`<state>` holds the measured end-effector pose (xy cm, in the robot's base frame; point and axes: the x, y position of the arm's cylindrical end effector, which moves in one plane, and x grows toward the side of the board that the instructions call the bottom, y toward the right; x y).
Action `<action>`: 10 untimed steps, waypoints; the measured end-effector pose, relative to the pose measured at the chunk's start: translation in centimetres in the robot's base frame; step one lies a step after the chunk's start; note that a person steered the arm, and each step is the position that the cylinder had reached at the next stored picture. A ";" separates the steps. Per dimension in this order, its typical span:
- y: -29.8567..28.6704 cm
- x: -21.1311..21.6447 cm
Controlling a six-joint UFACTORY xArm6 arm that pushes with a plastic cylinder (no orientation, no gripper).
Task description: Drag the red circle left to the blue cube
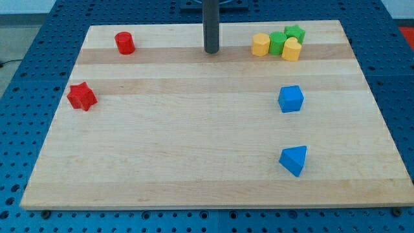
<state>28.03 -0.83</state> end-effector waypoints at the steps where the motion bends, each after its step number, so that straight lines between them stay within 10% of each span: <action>1: 0.6 1.9; 7: 3.2 7.5; 10: -3.4 -2.8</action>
<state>25.24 -4.22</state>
